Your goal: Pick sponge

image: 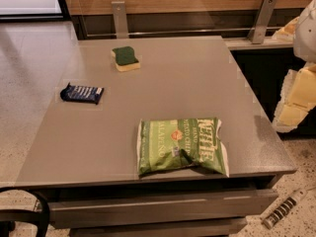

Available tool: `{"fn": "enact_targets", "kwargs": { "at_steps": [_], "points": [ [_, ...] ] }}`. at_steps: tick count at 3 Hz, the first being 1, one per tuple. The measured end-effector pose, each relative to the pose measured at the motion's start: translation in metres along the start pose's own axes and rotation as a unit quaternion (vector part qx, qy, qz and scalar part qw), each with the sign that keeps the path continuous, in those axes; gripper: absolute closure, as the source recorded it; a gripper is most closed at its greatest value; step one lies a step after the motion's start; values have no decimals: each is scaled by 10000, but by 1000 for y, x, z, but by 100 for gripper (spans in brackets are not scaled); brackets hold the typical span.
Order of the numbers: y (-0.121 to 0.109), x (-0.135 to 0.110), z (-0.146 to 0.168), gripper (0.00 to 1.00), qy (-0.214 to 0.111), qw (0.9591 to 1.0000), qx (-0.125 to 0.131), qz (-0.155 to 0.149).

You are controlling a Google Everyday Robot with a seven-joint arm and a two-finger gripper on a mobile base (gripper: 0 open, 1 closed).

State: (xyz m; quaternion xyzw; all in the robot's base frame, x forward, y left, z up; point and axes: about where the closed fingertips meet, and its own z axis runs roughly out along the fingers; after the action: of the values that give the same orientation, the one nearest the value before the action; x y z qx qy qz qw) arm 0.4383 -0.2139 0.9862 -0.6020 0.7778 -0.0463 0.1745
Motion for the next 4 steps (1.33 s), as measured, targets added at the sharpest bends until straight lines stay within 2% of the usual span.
{"fn": "enact_targets", "kwargs": {
  "at_steps": [1,2,3,4],
  "points": [
    [-2,-1,1,0,-38,10000,22,16],
    [-21,-9,6,0,-474,9983,271,206],
    [-70,-62,30,0,-1573,9836,613,639],
    [-107,-116,44,0,-2524,9610,780,820]
  ]
}}
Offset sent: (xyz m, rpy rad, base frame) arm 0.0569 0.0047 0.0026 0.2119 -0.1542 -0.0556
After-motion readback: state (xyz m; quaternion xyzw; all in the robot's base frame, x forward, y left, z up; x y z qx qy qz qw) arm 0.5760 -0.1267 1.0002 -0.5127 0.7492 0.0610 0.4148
